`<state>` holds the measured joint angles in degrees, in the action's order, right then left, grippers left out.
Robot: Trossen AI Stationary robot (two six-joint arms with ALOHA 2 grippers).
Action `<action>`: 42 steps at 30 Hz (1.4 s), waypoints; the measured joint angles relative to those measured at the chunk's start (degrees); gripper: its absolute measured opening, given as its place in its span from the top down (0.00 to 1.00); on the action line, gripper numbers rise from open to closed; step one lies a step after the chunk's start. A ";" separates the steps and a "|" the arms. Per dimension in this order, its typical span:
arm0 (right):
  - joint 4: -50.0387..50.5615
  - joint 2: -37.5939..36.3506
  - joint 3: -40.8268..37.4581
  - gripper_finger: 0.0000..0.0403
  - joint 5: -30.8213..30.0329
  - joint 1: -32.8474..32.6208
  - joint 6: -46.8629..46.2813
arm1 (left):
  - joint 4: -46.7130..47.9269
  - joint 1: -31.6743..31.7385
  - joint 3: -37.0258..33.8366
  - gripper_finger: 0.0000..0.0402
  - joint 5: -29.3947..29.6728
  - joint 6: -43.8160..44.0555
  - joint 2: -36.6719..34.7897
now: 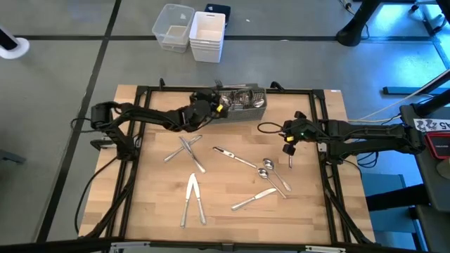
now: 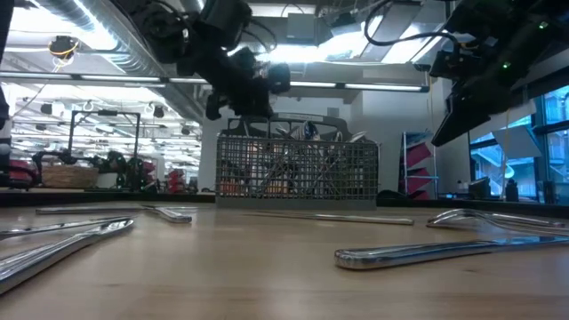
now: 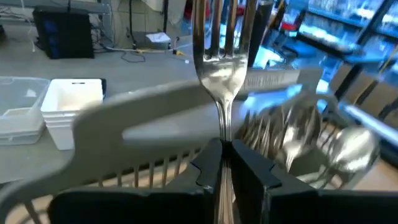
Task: Sort silverware
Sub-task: Put the silver fork into the gray silverware organizer, then put the silver table knife into the gray silverware organizer
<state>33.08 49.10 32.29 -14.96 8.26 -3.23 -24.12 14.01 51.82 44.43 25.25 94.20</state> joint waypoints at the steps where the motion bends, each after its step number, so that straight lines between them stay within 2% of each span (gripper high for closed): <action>1: 0.01 0.00 0.00 0.73 0.74 0.00 0.03 | -0.05 -0.14 0.00 0.93 0.04 -0.33 0.56; 7: -0.02 0.00 0.00 0.73 4.06 0.00 -2.26 | 2.95 -0.15 0.00 0.85 -0.76 -4.39 2.44; 15: 0.01 0.00 0.00 0.73 3.96 0.02 -3.08 | 4.12 -0.46 0.00 0.68 -3.74 -2.09 2.07; 21: 2.11 0.17 0.00 0.73 -1.47 0.07 -20.19 | 4.15 -2.37 0.02 0.68 -6.75 -2.44 -1.35; 23: 5.46 0.34 0.00 0.73 -3.52 0.06 -26.66 | 4.39 -3.44 0.02 0.68 -8.49 -3.60 -2.95; 27: 12.83 2.30 -0.47 0.73 -3.89 0.06 -39.14 | 4.68 -5.87 0.03 0.69 -12.60 -4.26 -6.14; 34: 13.29 7.73 -2.87 0.73 -1.25 0.06 -48.97 | 6.95 -10.55 0.02 0.69 -15.16 -4.26 -7.00; 42: 12.87 14.56 -2.93 0.73 1.65 0.04 -57.79 | 16.89 -14.09 0.02 0.69 -15.15 -3.11 -6.98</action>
<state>45.94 63.66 29.36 -13.31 8.29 -61.01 -7.23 -0.07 51.83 29.28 22.14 87.22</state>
